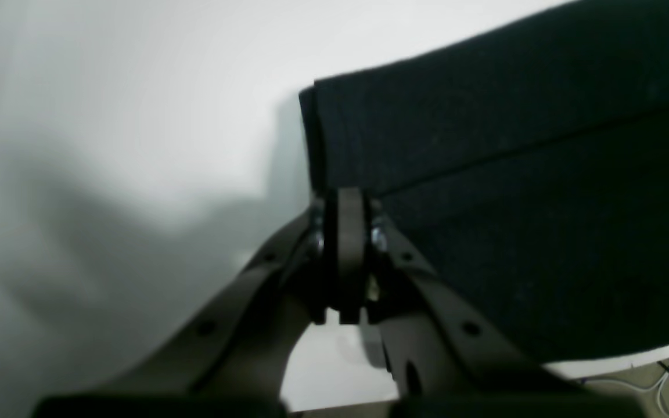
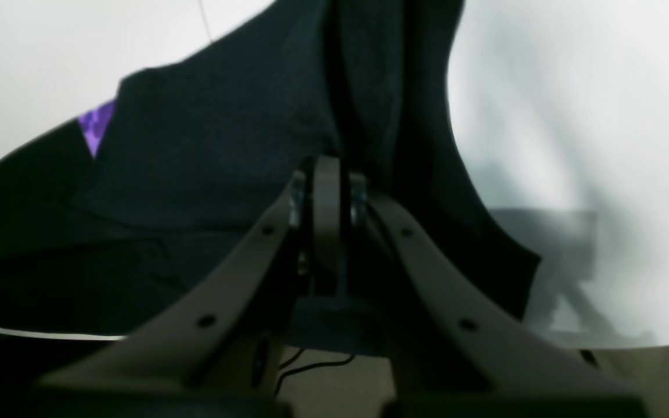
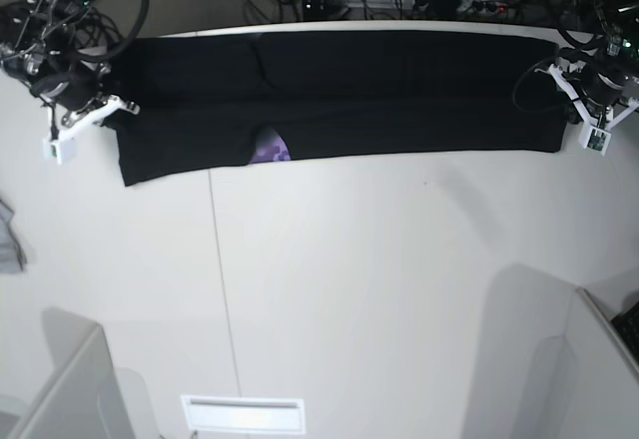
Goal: Fold the T-shirt properly
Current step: 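Release the folded edge and raise both grippers off the shirt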
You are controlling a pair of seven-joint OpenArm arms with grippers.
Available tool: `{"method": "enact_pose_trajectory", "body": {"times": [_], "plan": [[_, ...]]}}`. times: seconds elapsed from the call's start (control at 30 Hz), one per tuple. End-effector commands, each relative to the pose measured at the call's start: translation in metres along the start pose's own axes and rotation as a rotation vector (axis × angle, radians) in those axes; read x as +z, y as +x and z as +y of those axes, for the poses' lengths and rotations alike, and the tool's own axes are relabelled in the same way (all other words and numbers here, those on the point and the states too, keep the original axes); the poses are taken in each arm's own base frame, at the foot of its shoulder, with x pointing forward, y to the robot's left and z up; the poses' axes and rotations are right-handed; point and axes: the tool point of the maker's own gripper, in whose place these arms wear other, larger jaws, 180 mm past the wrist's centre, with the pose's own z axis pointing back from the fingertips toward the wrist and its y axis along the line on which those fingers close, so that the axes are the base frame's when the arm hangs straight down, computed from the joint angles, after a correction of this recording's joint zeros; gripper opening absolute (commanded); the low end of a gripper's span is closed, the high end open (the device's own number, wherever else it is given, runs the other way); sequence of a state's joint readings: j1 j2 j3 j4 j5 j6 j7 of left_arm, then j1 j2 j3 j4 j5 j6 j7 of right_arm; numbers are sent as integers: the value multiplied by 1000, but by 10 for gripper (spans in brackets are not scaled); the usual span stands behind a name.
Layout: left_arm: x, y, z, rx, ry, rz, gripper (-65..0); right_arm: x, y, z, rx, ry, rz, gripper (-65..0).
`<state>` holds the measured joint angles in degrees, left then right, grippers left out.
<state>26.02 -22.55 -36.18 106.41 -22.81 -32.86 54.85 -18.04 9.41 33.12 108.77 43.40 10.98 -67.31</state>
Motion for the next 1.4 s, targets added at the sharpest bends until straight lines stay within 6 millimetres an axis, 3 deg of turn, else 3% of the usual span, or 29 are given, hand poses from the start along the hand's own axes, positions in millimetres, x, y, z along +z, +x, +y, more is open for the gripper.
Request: {"method": "enact_pose_trajectory", "body": {"times": [0.0, 0.23, 0.47, 1.03, 1.07, 1.13, 1.2, 1.27, 1.37], "plan": [[5, 9, 8, -20, 23, -25, -650, 8, 13, 3, 32, 2, -47, -650], [5, 9, 8, -20, 23, -25, -650, 8, -1, 7, 19, 8, -27, -650], [6, -4, 4, -19, 13, 5, -650, 5, -20, 10, -16, 15, 5, -650], [5, -5, 5, -16, 15, 9, -650, 6, -26, 6, -22, 3, 16, -650], [5, -4, 6, -17, 16, 9, -650, 6, -25, 6, -22, 3, 14, -576], [6, -4, 8, -14, 23, 6, -578, 6, -26, 5, -21, 1, 15, -441], [12, -3, 21, 11, 59, -7, -469, 7, -26, 4, -20, -1, 13, -359], [20, -2, 37, 37, 103, -22, -359, 8, -22, 5, -18, -1, -4, -353], [29, -1, 52, 63, 149, -38, -263, 10, -10, 8, 2, 3, -66, -383]]}}
